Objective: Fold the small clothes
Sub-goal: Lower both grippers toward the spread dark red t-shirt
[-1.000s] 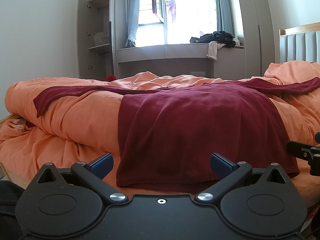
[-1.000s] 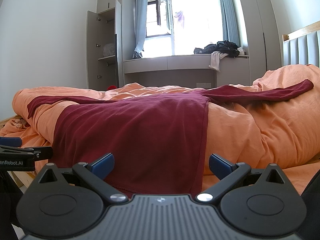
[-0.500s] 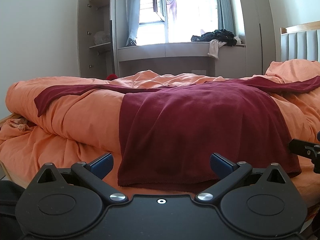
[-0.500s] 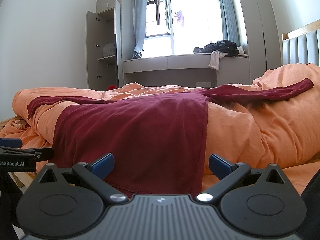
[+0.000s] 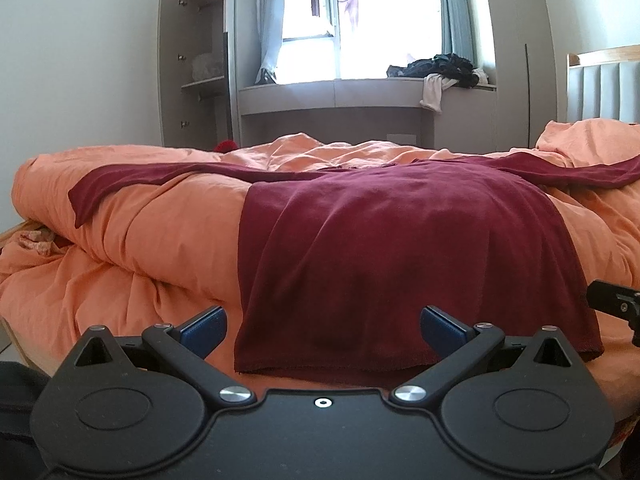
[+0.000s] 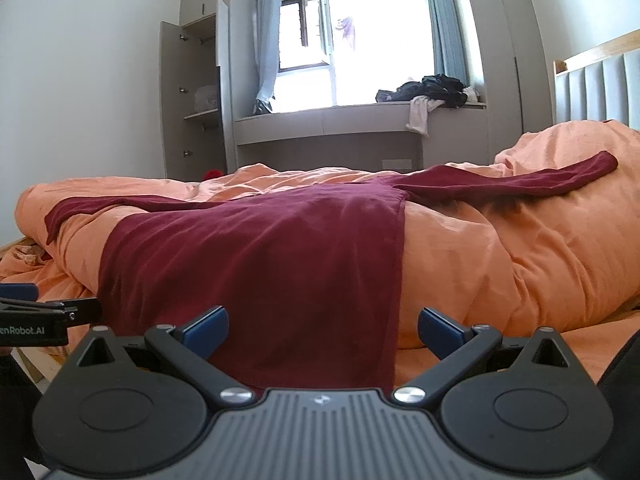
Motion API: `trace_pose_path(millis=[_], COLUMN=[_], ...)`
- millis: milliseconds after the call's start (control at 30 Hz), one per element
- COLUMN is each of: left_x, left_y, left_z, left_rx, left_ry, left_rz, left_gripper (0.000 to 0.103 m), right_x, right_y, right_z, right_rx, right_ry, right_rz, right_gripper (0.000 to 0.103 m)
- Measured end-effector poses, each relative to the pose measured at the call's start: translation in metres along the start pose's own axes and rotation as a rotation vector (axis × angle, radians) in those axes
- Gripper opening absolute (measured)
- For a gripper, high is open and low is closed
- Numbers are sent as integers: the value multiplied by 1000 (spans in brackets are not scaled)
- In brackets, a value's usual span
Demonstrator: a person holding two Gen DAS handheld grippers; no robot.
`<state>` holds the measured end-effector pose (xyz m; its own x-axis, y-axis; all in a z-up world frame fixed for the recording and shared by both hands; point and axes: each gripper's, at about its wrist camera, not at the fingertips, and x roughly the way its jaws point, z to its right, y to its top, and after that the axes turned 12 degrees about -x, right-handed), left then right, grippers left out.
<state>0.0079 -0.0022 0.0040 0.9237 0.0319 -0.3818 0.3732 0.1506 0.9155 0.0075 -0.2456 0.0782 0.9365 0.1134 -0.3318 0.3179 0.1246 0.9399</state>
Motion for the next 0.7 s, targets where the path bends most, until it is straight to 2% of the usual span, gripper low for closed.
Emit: trace_pose_path(millis=[300, 533, 700], left_x=[10, 29, 56], left_y=[18, 58, 91], left_z=[7, 26, 49], left_rx=[-8, -5, 6], left_ry=[12, -10, -45], left_rz=[-26, -16, -15], left_gripper=[103, 103, 103], right_x=[5, 19, 39], right_y=[15, 47, 69], right_z=[7, 24, 51], right_rx=[17, -3, -8], right_ry=[-21, -24, -77], right_rz=[-47, -75, -101], right_gripper=[103, 103, 103])
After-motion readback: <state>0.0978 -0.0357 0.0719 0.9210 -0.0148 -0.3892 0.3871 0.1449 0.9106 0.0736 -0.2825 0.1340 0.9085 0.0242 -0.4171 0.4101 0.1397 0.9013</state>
